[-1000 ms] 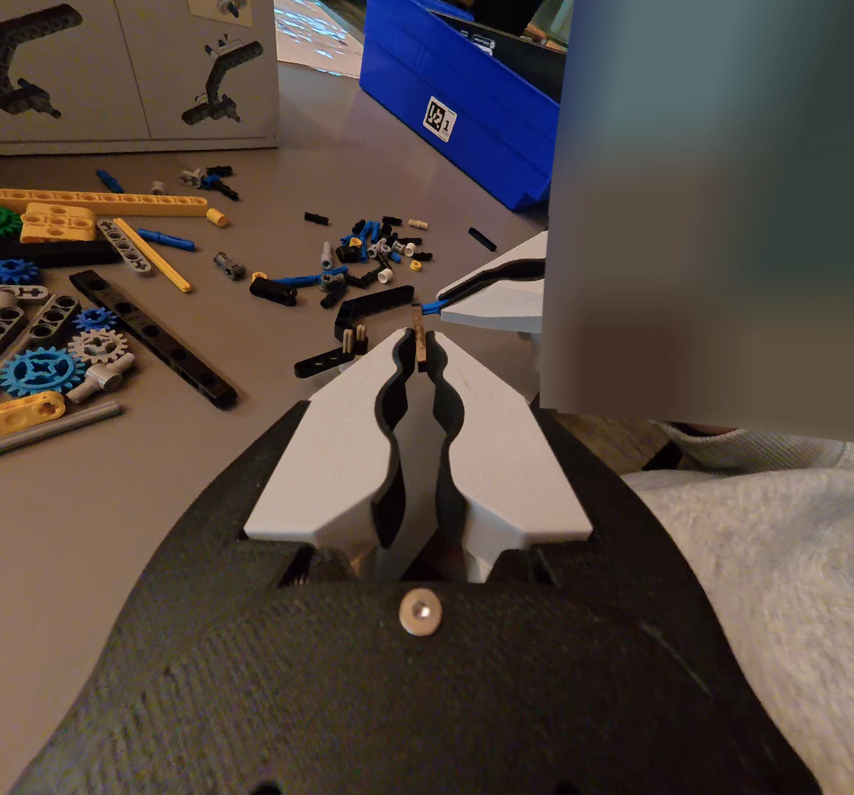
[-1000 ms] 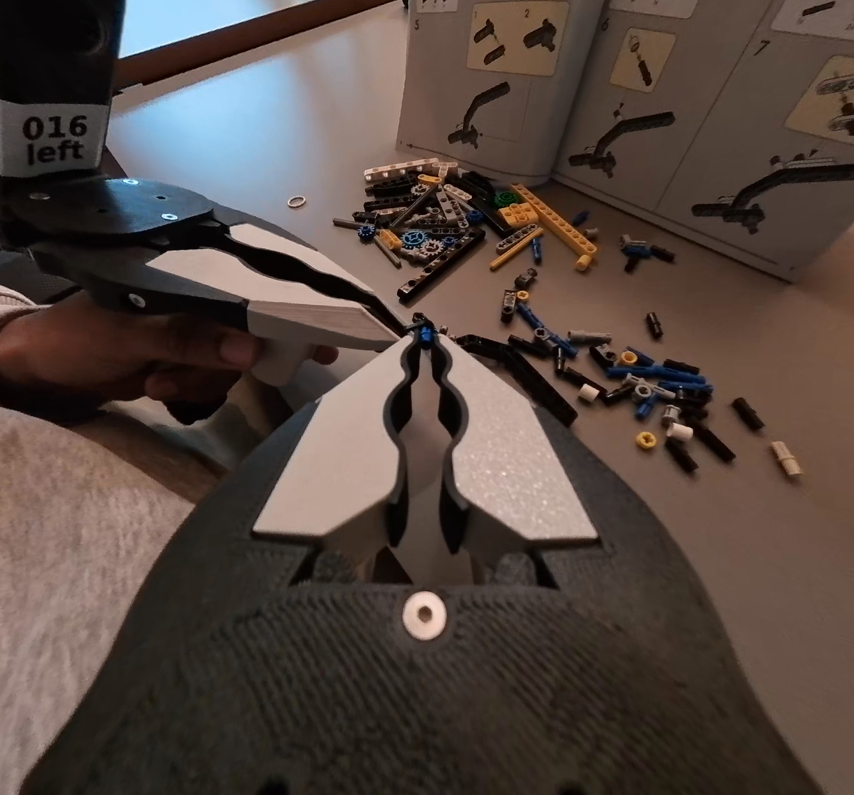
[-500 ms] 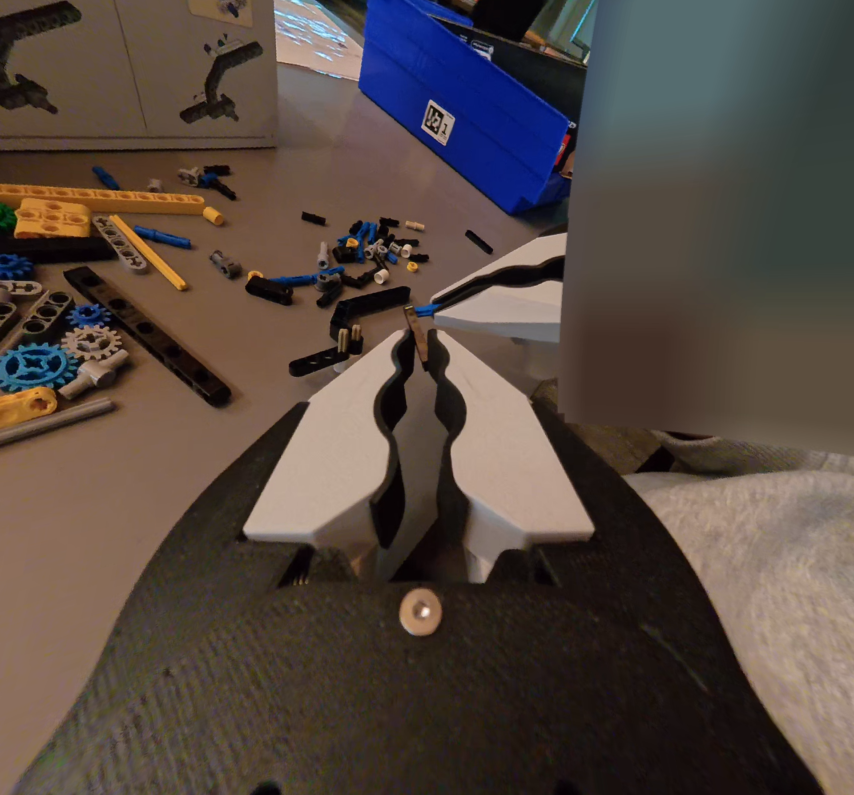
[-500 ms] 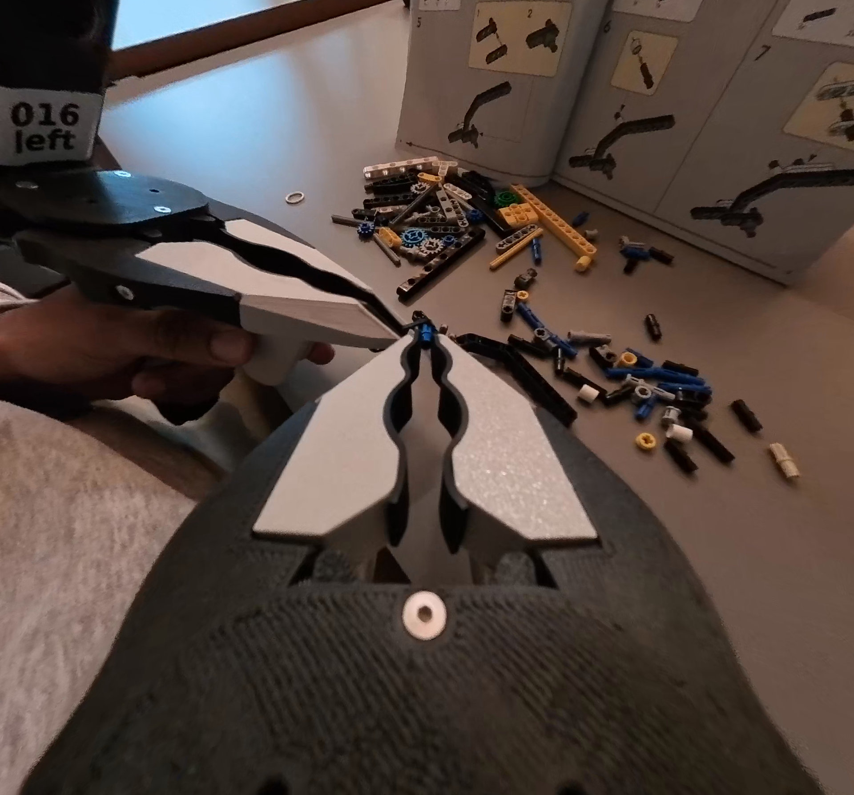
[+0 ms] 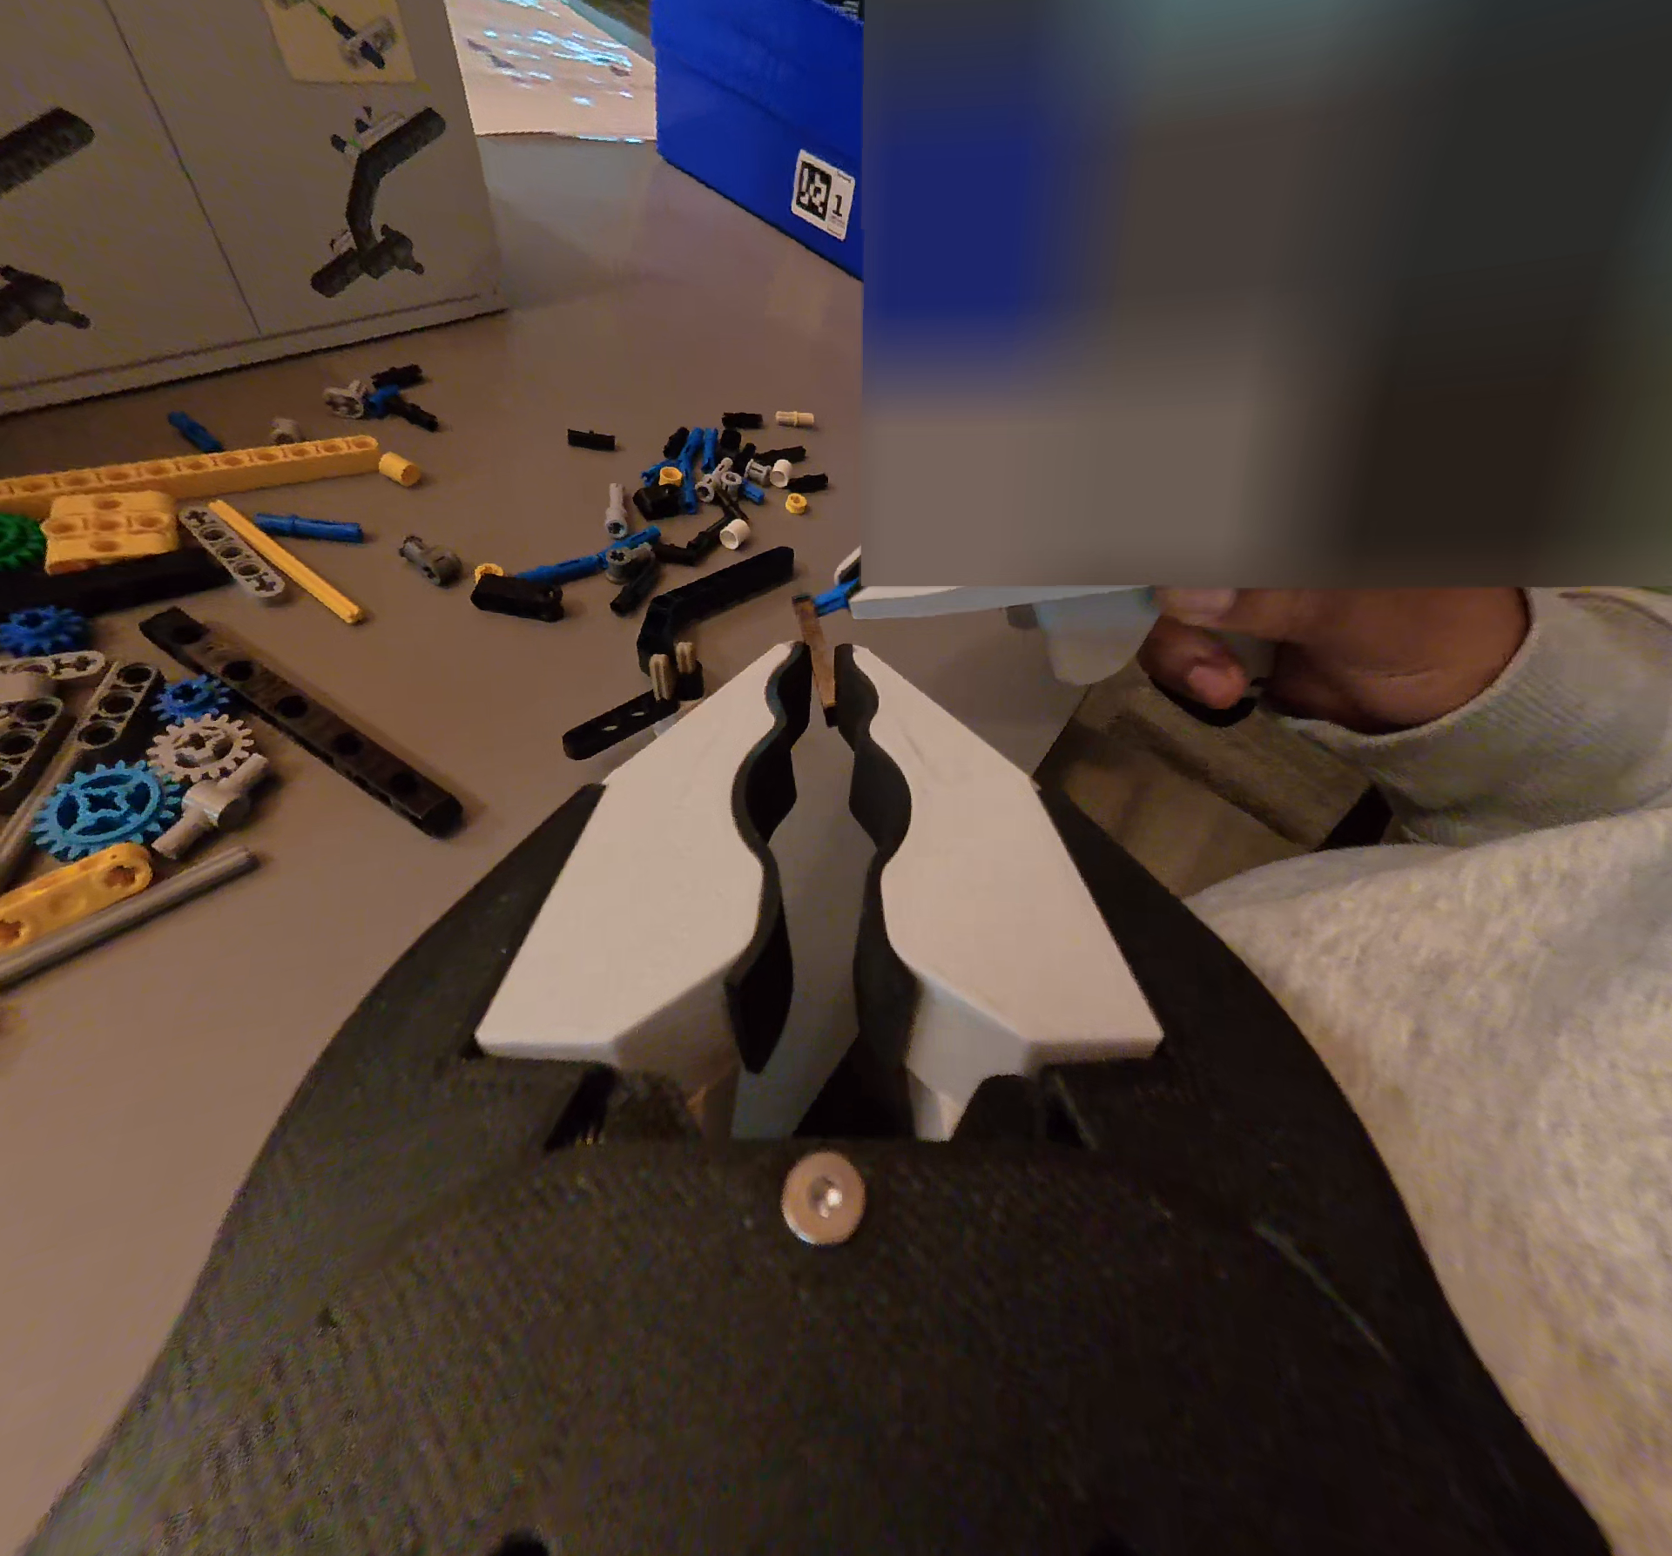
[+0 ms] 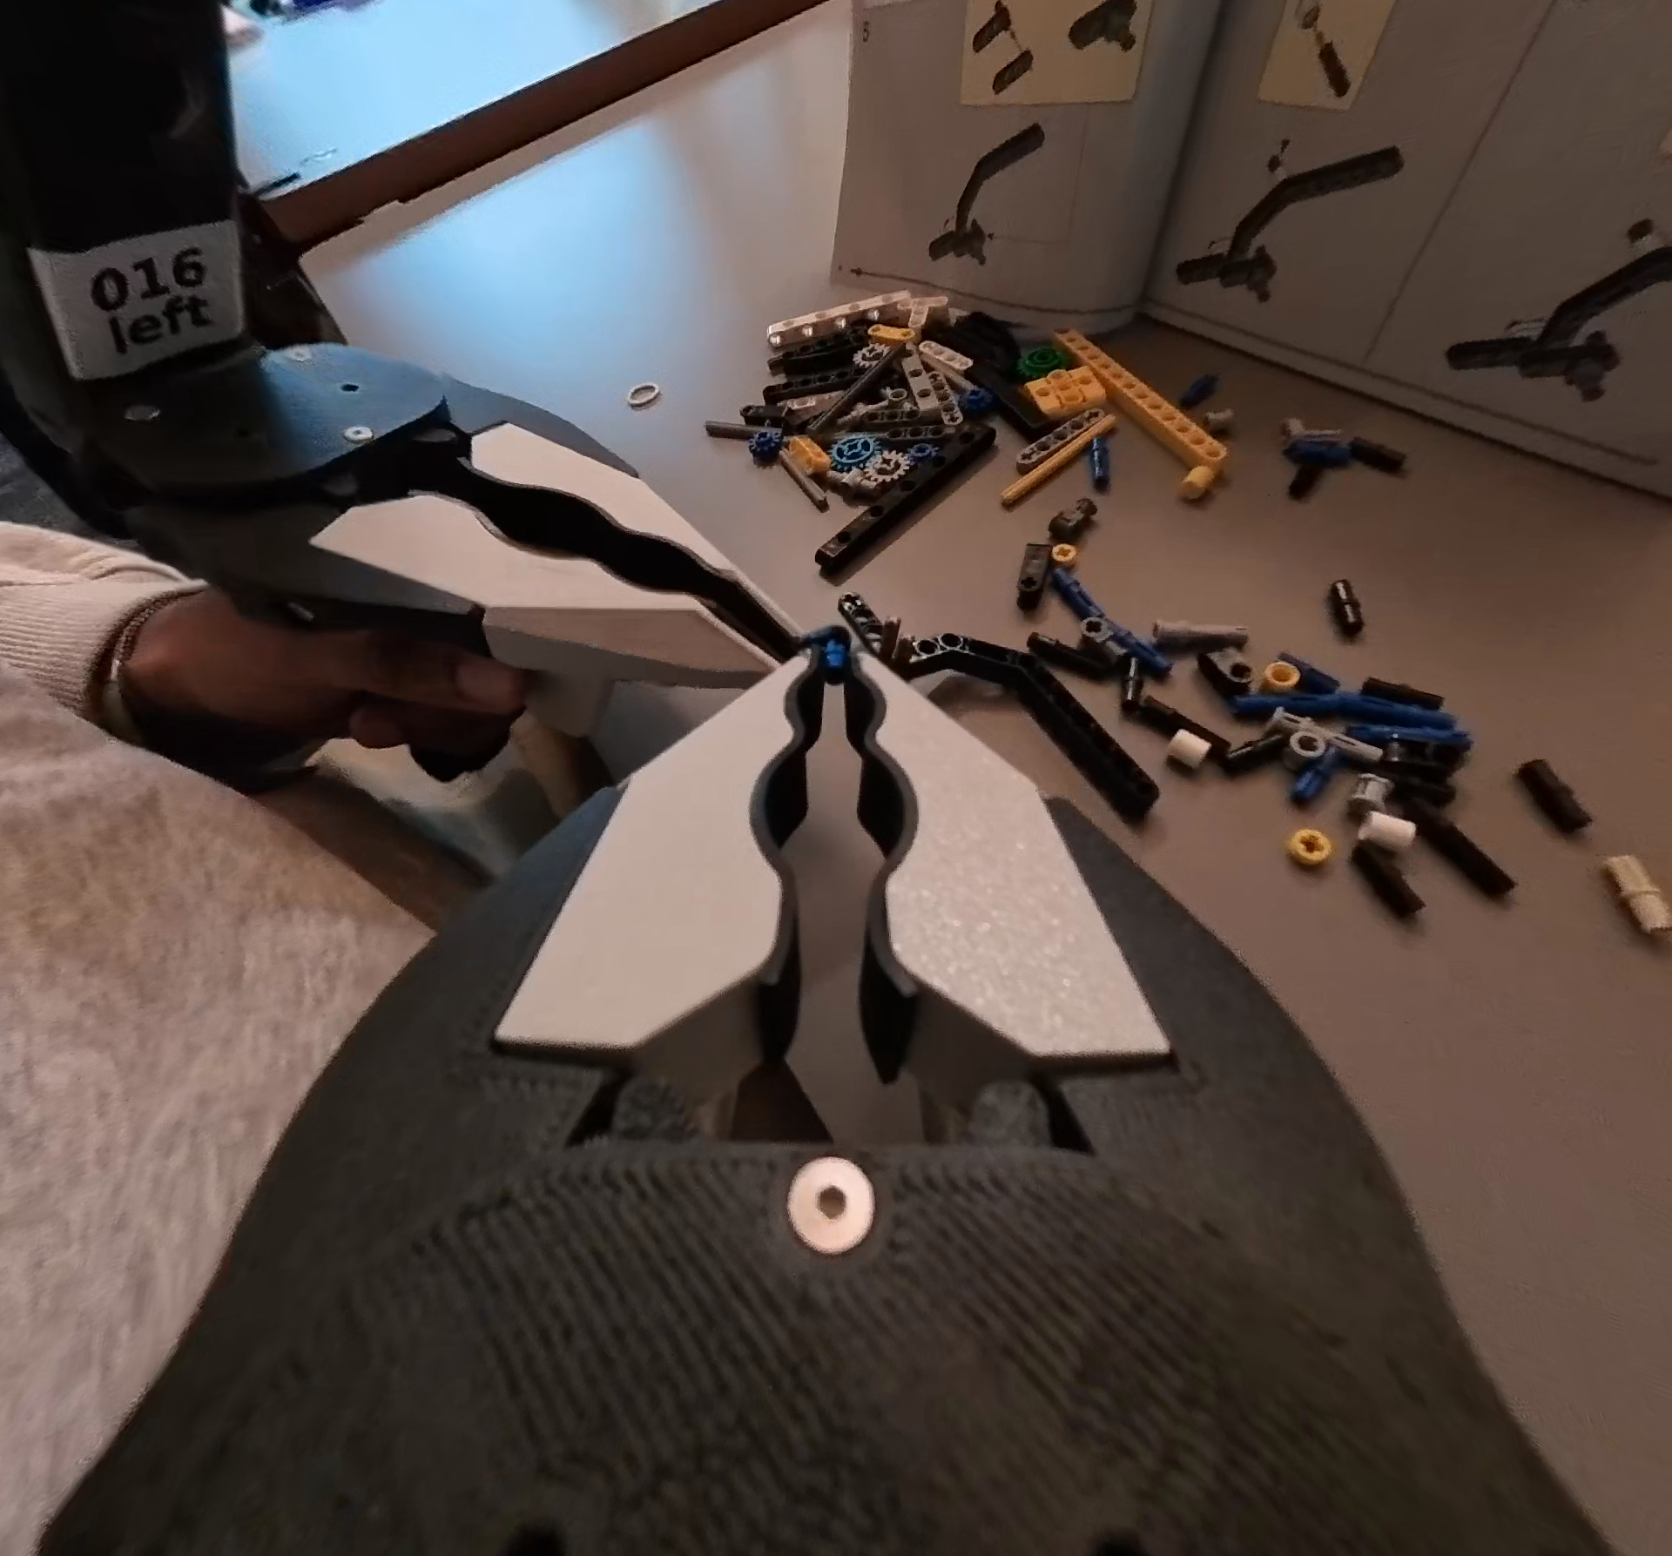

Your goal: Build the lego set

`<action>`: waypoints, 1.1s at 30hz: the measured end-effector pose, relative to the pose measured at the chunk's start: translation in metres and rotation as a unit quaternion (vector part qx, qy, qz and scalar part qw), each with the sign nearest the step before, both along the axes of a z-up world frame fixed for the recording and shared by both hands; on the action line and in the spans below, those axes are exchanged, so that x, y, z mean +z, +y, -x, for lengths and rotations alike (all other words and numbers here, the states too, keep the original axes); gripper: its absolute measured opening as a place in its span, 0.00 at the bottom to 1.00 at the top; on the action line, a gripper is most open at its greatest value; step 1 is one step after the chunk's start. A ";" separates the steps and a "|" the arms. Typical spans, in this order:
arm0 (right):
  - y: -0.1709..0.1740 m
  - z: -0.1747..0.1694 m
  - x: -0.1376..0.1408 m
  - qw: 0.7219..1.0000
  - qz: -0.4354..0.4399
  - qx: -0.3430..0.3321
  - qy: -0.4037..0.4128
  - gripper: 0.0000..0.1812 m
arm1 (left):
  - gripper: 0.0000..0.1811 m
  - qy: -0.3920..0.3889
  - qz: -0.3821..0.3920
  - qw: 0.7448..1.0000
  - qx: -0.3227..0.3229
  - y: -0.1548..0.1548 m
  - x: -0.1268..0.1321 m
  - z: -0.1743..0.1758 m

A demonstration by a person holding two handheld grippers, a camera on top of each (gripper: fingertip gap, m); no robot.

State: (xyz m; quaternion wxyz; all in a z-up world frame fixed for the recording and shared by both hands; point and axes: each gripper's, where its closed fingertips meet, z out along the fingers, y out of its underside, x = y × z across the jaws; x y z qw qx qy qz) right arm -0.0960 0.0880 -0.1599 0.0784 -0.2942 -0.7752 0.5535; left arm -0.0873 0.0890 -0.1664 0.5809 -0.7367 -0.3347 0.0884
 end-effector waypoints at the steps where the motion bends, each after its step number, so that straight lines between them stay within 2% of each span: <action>1: 0.001 0.000 -0.001 1.000 -0.003 0.003 -0.002 0.01 | 0.02 0.002 0.005 1.000 0.000 0.001 -0.001 0.000; 13: 0.000 0.000 -0.005 1.000 -0.016 0.010 -0.003 0.01 | 0.03 -0.002 0.009 1.000 -0.011 0.003 -0.005 -0.002; 21: -0.004 0.001 0.003 1.000 -0.009 0.009 0.020 0.02 | 0.01 -0.075 -0.087 0.993 0.003 -0.004 0.004 0.004; 24: -0.007 -0.001 0.009 0.999 0.005 0.014 0.028 0.09 | 0.01 -0.093 -0.124 0.988 0.000 -0.004 0.009 0.005; 26: -0.007 -0.001 0.012 0.999 0.019 0.017 0.023 0.05 | 0.01 -0.110 -0.154 0.982 -0.005 -0.005 0.013 0.005; 30: -0.005 -0.001 0.017 0.999 0.044 0.019 0.015 0.05 | 0.01 -0.116 -0.166 0.979 -0.004 -0.006 0.014 0.006; 33: 0.004 0.006 0.016 0.999 0.031 0.004 0.023 0.04 | 0.01 -0.102 -0.151 0.983 0.011 -0.013 0.013 0.011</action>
